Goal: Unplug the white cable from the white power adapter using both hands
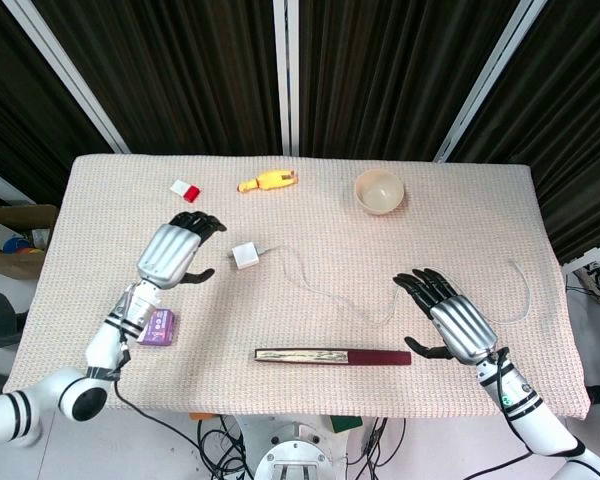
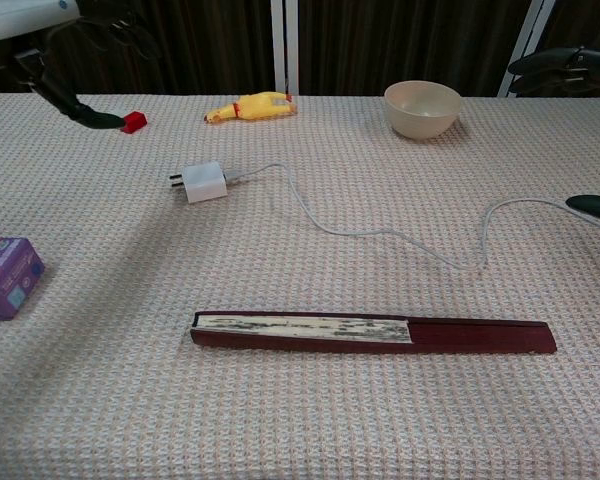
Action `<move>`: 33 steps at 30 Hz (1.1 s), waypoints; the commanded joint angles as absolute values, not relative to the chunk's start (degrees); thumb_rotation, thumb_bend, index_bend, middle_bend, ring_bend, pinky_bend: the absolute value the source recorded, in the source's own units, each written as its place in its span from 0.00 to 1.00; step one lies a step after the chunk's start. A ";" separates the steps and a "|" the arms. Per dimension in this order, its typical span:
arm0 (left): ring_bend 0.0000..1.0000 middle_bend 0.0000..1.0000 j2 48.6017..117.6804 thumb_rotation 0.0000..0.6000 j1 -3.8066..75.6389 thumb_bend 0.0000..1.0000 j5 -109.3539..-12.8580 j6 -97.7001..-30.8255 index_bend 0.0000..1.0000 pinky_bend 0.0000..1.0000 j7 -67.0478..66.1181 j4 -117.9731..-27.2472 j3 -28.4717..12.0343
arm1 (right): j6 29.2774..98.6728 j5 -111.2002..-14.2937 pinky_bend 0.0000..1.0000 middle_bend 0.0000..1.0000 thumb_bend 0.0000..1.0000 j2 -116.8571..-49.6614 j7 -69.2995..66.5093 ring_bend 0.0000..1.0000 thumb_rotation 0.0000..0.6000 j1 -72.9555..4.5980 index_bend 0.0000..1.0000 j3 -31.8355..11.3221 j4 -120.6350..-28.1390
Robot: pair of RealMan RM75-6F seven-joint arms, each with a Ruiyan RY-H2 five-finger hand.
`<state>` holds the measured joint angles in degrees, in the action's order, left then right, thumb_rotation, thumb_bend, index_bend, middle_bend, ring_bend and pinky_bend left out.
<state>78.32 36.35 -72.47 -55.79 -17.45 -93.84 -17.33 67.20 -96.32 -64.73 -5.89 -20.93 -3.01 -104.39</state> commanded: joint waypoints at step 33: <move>0.66 0.21 103.29 1.00 53.56 0.03 -43.81 -53.41 0.25 0.92 -39.01 -64.90 -18.33 | 73.00 -93.94 0.05 0.11 0.30 -63.18 -7.02 0.00 1.00 -18.69 0.05 -1.43 -103.14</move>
<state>103.81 53.39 -44.97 -53.97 -38.45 -65.36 -18.06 72.97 -93.97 -63.18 -7.03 -18.72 -1.43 -103.13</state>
